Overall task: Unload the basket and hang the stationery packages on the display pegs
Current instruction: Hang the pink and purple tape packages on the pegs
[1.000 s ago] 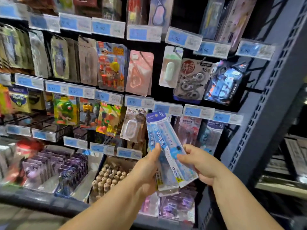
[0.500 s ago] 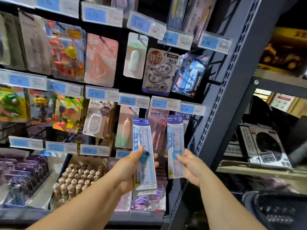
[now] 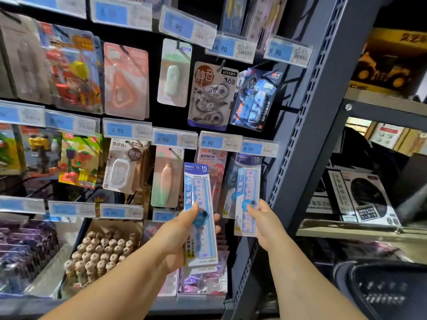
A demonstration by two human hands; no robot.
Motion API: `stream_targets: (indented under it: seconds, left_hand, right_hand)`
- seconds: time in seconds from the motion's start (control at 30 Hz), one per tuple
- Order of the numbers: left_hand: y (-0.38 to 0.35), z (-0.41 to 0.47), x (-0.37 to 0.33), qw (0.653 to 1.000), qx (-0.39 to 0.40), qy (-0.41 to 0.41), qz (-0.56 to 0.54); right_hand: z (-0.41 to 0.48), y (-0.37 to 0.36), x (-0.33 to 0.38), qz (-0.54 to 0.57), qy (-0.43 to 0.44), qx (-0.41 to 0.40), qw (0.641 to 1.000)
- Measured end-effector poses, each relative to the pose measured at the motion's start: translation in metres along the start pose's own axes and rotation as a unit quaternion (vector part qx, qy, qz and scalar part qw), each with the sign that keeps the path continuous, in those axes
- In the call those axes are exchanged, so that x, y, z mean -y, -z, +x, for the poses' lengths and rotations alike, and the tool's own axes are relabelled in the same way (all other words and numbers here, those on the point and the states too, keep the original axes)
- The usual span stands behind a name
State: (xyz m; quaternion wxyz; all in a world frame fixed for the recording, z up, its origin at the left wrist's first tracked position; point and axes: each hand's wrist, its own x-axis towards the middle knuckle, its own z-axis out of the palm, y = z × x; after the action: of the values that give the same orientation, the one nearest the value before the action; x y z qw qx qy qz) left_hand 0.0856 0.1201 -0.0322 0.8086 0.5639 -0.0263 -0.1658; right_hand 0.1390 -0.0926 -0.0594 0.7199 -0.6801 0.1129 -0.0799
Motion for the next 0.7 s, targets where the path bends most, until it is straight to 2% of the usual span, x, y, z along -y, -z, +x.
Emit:
stream_targets:
  seconds: [0.07,0.23,0.33,0.5,0.7]
  left_hand:
    - [-0.004,-0.004,-0.004,1.0,0.004,-0.003,0.005]
    - [-0.001,0.002,-0.002,0.997,0.026,0.029,-0.063]
    - [0.003,0.01,0.004,0.999,0.038,0.005,-0.035]
    - [0.005,0.019,0.01,0.999,-0.003,0.033,0.009]
    - [0.016,0.038,0.016,0.998,-0.027,0.004,0.061]
  right_hand:
    - [0.003,-0.001,-0.002,-0.002,0.001,-0.003,1.0]
    - [0.008,-0.003,-0.006,-0.01,-0.003,-0.01,1.0]
    - [0.012,-0.003,-0.008,-0.018,-0.006,-0.009,1.0]
    - [0.019,-0.01,-0.011,-0.03,-0.01,-0.019,0.999]
    - [0.028,-0.019,-0.014,-0.048,-0.007,-0.084,0.995]
